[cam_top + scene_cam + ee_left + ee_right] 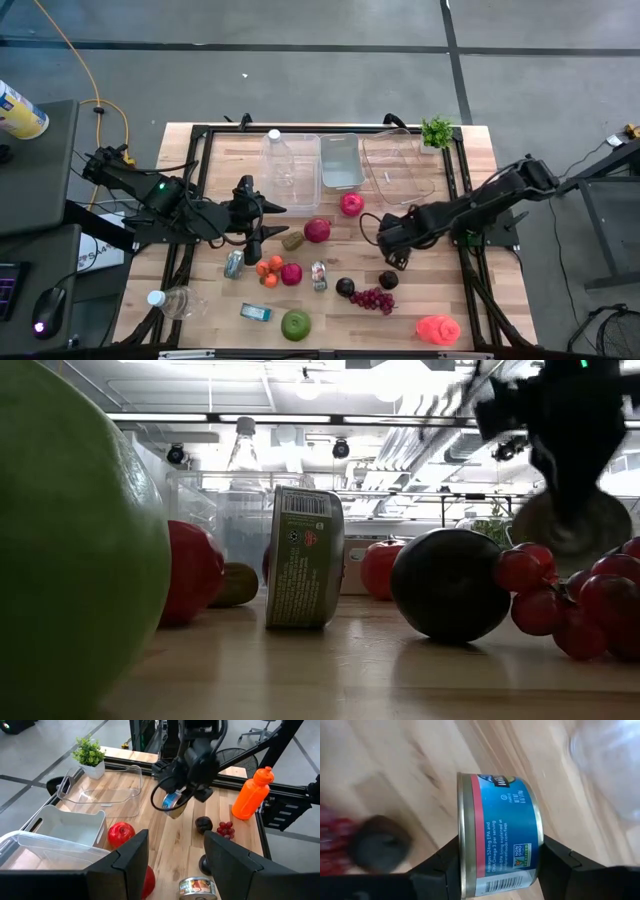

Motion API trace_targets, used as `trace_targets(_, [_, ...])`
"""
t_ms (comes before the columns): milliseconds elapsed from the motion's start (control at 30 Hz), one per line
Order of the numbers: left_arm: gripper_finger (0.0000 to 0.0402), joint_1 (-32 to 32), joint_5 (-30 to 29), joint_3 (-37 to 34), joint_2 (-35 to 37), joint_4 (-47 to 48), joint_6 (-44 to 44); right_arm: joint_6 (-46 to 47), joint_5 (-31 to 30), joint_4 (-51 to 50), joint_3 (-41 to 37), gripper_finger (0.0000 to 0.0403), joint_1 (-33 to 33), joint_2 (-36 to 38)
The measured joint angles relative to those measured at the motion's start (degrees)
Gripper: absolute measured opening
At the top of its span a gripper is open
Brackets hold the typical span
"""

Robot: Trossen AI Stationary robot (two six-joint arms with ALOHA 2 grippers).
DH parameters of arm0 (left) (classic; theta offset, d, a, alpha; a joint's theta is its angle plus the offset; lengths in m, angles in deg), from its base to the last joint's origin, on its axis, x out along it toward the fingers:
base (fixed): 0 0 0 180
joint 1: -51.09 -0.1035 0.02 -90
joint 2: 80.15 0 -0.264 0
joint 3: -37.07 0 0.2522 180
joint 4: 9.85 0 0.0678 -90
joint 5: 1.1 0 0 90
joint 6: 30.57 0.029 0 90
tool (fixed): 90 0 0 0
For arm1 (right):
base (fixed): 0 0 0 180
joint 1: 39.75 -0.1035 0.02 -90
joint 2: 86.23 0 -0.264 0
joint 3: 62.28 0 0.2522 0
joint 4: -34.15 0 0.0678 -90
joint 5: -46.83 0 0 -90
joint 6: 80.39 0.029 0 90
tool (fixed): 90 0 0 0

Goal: Pick & Place Food Item
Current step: Put the top blue canned salmon into the white bin

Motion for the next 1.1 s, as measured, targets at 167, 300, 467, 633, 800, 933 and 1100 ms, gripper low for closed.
trace_targets(167, [0.0182,0.0,-0.02,0.0,0.0,-0.02,0.0,-6.79,-7.39,-2.29,10.25,0.0167,0.9,0.02])
trace_targets(300, [0.0182,0.0,-0.04,0.0,0.02,-0.01,0.0,-13.84,-12.22,-0.74,15.8,0.0167,4.06,0.07])
trace_targets(467, [0.0182,0.0,-0.02,0.0,0.02,0.0,0.02,-23.55,-13.82,7.72,16.89,0.0167,10.58,0.05])
trace_targets(633, [0.0182,0.01,0.09,0.0,0.02,-0.02,0.01,-31.09,-13.11,15.02,16.9,0.0167,19.38,-1.86])
trace_targets(800, [0.0182,0.02,0.47,0.0,0.02,-0.02,0.02,-31.58,-13.63,18.74,16.9,0.0167,26.51,-5.6])
trace_targets(933, [0.0182,0.01,0.46,0.0,0.02,-0.02,0.02,-29.66,-13.62,22.04,16.9,0.0167,30.9,-10.19])
trace_targets(1100, [0.0182,0.02,0.46,0.0,0.02,0.0,0.02,-27.35,-12.83,26.86,16.88,0.0167,34.26,-14.67])
